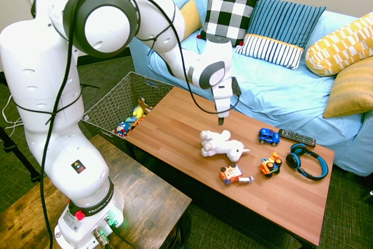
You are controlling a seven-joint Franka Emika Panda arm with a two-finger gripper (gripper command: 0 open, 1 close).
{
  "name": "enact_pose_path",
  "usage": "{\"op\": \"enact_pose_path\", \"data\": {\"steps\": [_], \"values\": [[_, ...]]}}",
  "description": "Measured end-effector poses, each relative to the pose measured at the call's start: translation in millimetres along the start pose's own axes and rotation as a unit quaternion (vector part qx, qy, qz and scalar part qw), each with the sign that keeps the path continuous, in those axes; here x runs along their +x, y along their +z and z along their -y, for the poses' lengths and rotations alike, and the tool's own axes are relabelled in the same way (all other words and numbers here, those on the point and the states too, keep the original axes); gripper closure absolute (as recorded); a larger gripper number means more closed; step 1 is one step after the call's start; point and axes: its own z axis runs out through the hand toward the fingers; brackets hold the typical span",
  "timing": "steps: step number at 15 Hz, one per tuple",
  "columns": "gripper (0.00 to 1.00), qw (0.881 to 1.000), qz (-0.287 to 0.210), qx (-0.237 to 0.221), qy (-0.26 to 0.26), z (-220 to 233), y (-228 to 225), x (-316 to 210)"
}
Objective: Put the stuffed toy in the basket
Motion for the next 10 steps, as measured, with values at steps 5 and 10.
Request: {"op": "enact_pose_path", "data": {"steps": [5,10], "values": [[0.00,0.997,-0.008,-0.033,0.064,9,72,26],[0.00,0.994,-0.017,-0.057,0.092,23,128,32]]}}
